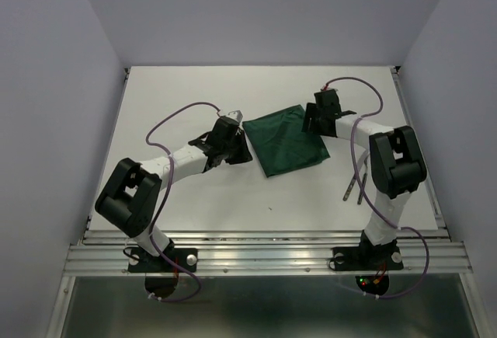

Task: Fold the napkin into a case and place the utensils inside
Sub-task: Smooth out the lower triangle-folded napkin at the center of the board.

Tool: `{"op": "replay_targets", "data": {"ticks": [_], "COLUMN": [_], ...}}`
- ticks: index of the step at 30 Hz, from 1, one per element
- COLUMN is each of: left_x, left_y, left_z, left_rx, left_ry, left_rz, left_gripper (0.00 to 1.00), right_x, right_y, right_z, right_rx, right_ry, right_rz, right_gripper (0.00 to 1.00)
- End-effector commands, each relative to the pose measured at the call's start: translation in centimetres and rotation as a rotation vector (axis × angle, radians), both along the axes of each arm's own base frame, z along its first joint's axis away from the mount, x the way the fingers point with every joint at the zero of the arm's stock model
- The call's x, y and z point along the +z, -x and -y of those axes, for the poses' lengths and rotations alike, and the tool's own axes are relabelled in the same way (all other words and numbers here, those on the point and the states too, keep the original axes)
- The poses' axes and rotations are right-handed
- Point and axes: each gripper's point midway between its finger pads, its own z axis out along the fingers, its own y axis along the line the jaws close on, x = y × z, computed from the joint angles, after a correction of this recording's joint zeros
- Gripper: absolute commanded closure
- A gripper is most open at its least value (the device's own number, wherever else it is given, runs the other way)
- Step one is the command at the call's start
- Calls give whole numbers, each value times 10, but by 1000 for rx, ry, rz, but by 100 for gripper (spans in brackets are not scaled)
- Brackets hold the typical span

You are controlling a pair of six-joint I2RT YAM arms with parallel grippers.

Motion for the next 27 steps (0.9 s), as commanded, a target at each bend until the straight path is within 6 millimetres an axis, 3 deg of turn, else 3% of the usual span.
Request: {"op": "replay_targets", "data": {"ticks": [1, 5, 12, 13, 16, 22, 25, 27], "left_x": [16, 17, 19, 20, 21, 16, 11, 5], "left_y": [-7, -7, -7, -7, -8, -3, 6, 11], "left_z": [9, 9, 7, 7, 8, 8, 10, 8], "left_rx": [-28, -28, -24, -24, -26, -53, -86, -92], "left_ry": [23, 24, 22, 23, 25, 21, 28, 23], "left_rz": [46, 47, 55, 57, 60, 48, 27, 10], "left_gripper": [73, 73, 73, 73, 73, 73, 73, 73], "right_x": [-8, -14, -24, -18, -22, -16, -17, -16], "right_y": [11, 22, 49, 51, 69, 96, 108, 113], "right_z": [8, 8, 9, 6, 2, -6, -4, 4], "right_rx": [-12, -1, 6, 13, 7, -50, -84, -113], "right_ry": [6, 4, -25, -48, -105, -243, -275, -256], "right_rz": [-10, -32, -73, -58, -73, -64, -59, -45], "right_gripper": [28, 33, 70, 77, 85, 90, 73, 53]}}
